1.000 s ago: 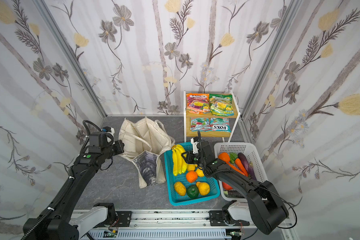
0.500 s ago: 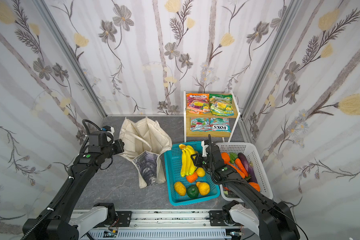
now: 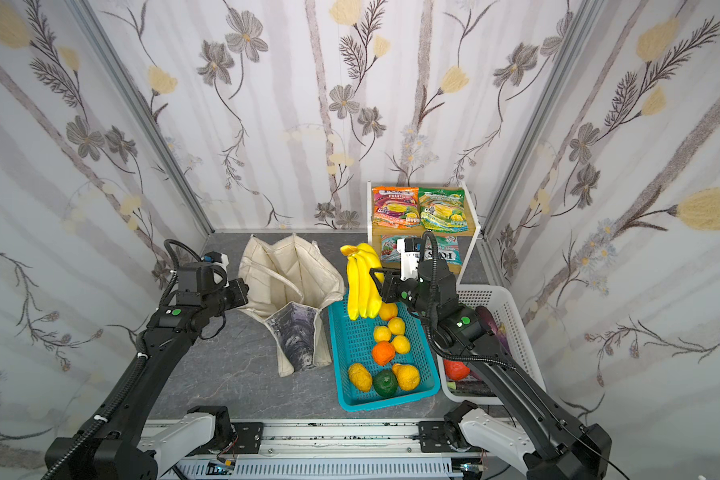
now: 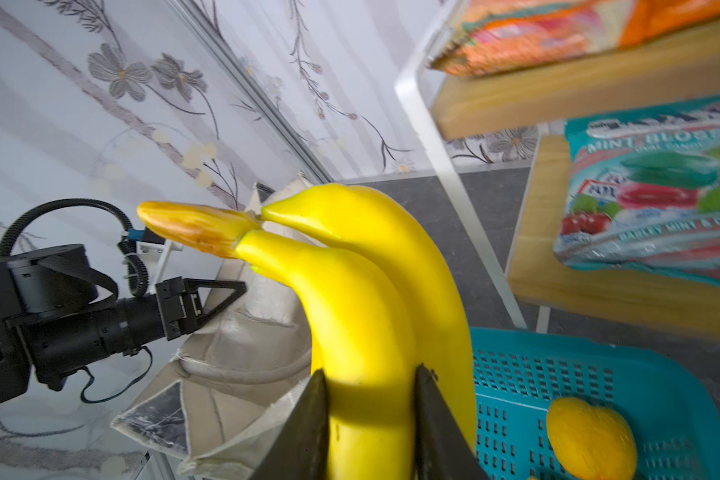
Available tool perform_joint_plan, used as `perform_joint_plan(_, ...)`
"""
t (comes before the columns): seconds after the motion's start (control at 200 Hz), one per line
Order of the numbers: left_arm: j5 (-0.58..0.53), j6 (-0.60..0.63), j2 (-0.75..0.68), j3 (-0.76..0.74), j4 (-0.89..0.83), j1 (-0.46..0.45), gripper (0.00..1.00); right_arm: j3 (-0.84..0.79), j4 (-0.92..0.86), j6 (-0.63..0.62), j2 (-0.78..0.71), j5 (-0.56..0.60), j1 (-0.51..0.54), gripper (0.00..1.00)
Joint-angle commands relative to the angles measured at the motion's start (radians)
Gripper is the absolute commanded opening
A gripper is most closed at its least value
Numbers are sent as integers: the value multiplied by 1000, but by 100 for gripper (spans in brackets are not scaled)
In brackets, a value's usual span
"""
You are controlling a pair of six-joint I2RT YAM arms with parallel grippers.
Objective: Place the food into the grocery bag and tie it
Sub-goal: 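Carry the bananas with the right gripper over the open tote bag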
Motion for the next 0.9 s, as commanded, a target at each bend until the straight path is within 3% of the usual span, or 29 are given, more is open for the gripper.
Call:
perform_joint_plan(0.0, 17, 0, 4, 16, 35, 1, 0, 117, 28, -89, 89, 5, 41, 32)
perform_joint_plan(0.235, 1, 7, 12, 35, 36, -3, 0, 436, 9, -138, 417, -79, 95, 31)
perform_joint_plan(0.405, 67, -1, 43, 79, 36, -2, 0, 604, -44, -174, 610, -73, 149, 30)
perform_joint_plan(0.615, 84, -2, 77, 137, 38, -4, 0, 611, -55, -200, 712, -23, 205, 29)
perform_joint_plan(0.894, 91, -3, 72, 77, 44, -1, 0, 666, -78, -101, 871, 58, 208, 29)
